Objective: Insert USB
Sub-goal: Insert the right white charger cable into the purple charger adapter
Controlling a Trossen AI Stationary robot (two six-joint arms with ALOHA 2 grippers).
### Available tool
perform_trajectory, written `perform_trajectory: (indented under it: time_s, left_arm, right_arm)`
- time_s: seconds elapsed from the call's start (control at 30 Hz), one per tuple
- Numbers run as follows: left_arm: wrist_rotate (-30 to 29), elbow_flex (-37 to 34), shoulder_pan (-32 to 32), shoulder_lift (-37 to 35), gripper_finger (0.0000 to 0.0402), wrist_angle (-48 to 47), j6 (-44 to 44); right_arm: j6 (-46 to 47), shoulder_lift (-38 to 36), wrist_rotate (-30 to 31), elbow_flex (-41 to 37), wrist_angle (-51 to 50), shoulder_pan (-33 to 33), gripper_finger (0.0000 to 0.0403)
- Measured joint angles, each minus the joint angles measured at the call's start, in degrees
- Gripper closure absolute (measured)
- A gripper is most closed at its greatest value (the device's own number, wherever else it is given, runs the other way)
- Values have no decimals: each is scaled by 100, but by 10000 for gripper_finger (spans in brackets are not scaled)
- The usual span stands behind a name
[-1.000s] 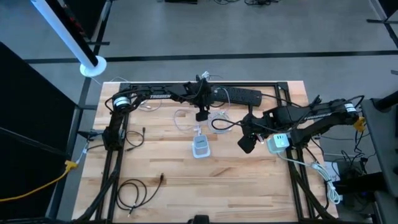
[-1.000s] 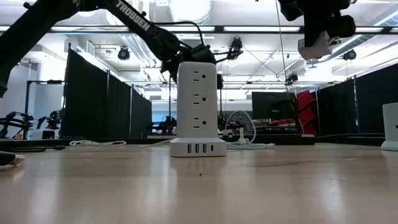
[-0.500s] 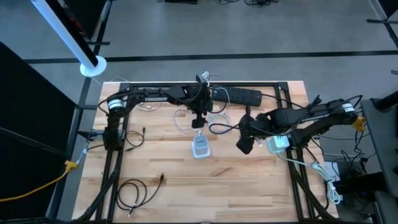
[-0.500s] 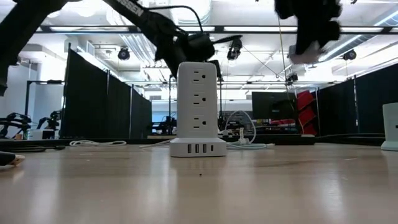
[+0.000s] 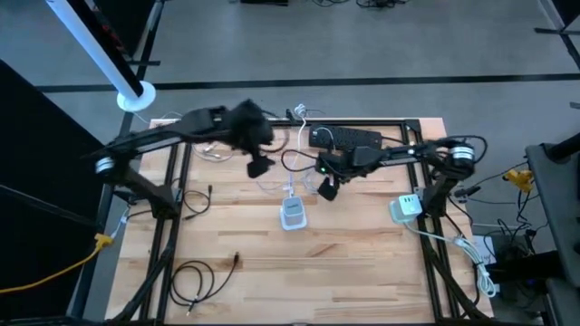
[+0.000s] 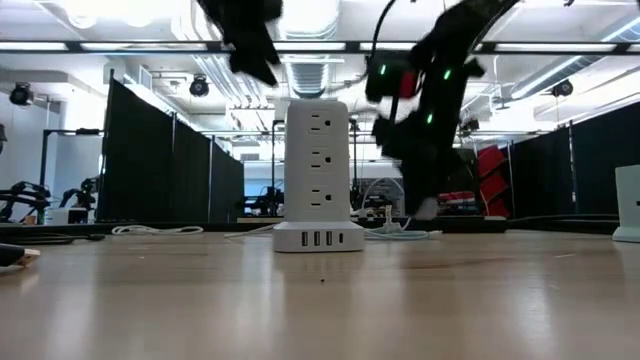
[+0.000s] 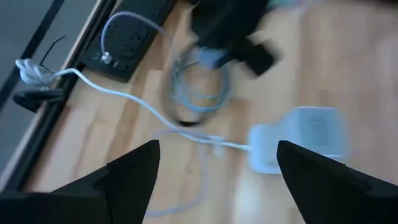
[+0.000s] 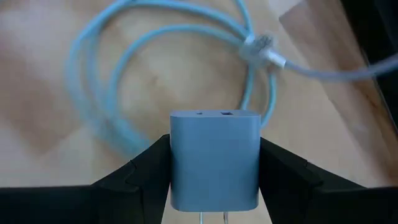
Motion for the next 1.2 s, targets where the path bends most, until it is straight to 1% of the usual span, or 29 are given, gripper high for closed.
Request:
perform_trajectory:
  time_s: [0.07, 0.13, 0.2, 0.3, 0.37, 0.47, 0.53, 0.6, 0.63, 0.77, 0.9, 1.0, 1.1, 1.2]
  left_arm:
    - [-93, -192, -298, -489, 89, 65, -573]
    - [-471, -431, -752, -934, 89, 227, -1221]
    - [-989, -681, -1327, -1302, 89, 350, -1845]
    - [-1914, -1075, -2386, -1682, 89, 570, -2828]
    - [-2547, -1339, -3156, -1781, 89, 738, -3460]
    - [-3430, -1706, -4242, -1696, 89, 981, -4366]
    - [-3881, -1863, -4804, -1536, 89, 1175, -4829]
    - [-4206, -1960, -5206, -1329, 89, 1256, -5198]
    - [-4305, -1990, -5332, -1194, 89, 1268, -5344]
    - [-4216, -2002, -5598, -614, 89, 1291, -5565]
    - [-4037, -1971, -5721, -40, 89, 1444, -5313]
    - [-4040, -1970, -5794, 344, 89, 1875, -4901]
    - [-4037, -1970, -5807, 683, 89, 2308, -4502]
    - [-4036, -1970, -5806, 928, 89, 2689, -4208]
  right_arm:
    - [-77, 196, 1, 88, 249, -79, 213]
    - [-155, 382, 14, 156, 296, -84, 213]
    - [-192, 538, 17, 196, 261, -22, 213]
    - [12, 634, -86, 162, 189, 234, 213]
    - [246, 627, -91, 44, 130, 549, 213]
    - [780, 557, -173, -6, -112, 1150, 213]
    - [1154, 520, -219, -20, -219, 1590, 213]
    - [1667, 491, -222, -26, -196, 2062, 213]
    - [1971, 493, -240, -19, -168, 2293, 213]
    - [3261, 495, -325, -5, 31, 3208, 213]
    - [4610, 502, -298, -7, 534, 3947, 213]
    - [5495, 517, -138, -15, 860, 4341, 213]
    - [5929, 521, -14, -9, 957, 4559, 213]
    - [5951, 516, -28, 58, 870, 4592, 213]
